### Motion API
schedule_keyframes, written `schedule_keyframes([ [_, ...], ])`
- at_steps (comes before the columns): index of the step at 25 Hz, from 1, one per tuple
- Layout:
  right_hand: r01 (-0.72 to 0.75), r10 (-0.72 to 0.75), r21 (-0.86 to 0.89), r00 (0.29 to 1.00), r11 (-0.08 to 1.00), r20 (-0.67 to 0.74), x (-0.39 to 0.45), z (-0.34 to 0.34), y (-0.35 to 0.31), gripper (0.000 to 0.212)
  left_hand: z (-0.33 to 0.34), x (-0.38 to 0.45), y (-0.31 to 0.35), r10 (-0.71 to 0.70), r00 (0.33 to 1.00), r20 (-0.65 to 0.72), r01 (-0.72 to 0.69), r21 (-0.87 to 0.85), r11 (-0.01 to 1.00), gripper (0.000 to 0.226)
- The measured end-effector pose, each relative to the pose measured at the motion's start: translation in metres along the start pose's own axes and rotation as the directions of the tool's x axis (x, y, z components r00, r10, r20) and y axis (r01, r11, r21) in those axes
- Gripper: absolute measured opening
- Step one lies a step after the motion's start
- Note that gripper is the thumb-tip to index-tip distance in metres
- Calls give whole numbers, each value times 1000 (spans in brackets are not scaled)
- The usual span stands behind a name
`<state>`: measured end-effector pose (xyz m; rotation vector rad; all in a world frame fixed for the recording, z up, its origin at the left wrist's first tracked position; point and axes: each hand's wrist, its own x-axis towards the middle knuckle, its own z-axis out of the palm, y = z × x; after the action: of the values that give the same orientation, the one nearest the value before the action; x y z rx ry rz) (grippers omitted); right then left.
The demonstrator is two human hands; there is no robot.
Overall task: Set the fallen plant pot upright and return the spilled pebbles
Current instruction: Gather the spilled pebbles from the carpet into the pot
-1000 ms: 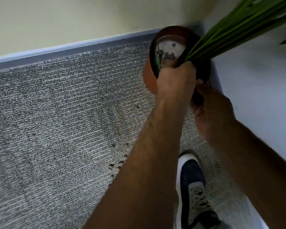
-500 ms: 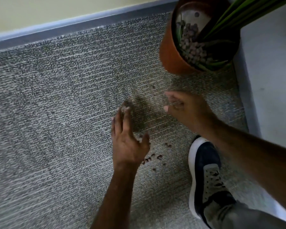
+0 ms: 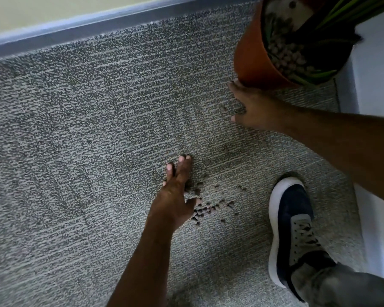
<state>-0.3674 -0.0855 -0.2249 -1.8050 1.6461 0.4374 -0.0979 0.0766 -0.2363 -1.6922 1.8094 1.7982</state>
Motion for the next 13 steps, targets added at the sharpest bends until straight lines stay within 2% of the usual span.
schedule_keyframes([
  [3,39,-39,18,999,999,-27,-14,12,-4,76,-2,1,0,-8,999,32,8,12,1000,112],
  [6,141,-140,33,990,989,-34,-35,33,-20,64,-5,3,-1,-1,1000,22,1,26,1000,109],
  [8,218,-220,-42,972,975,-78,-42,43,-24,55,-3,6,-1,-3,1000,16,2,38,999,107],
  [10,228,-242,-129,965,965,-104,-46,44,-24,49,-1,6,0,4,1000,14,-5,46,999,106],
  [13,251,-275,-244,959,937,-68,-41,39,-26,40,4,3,1,-1,999,-43,8,145,989,100],
])
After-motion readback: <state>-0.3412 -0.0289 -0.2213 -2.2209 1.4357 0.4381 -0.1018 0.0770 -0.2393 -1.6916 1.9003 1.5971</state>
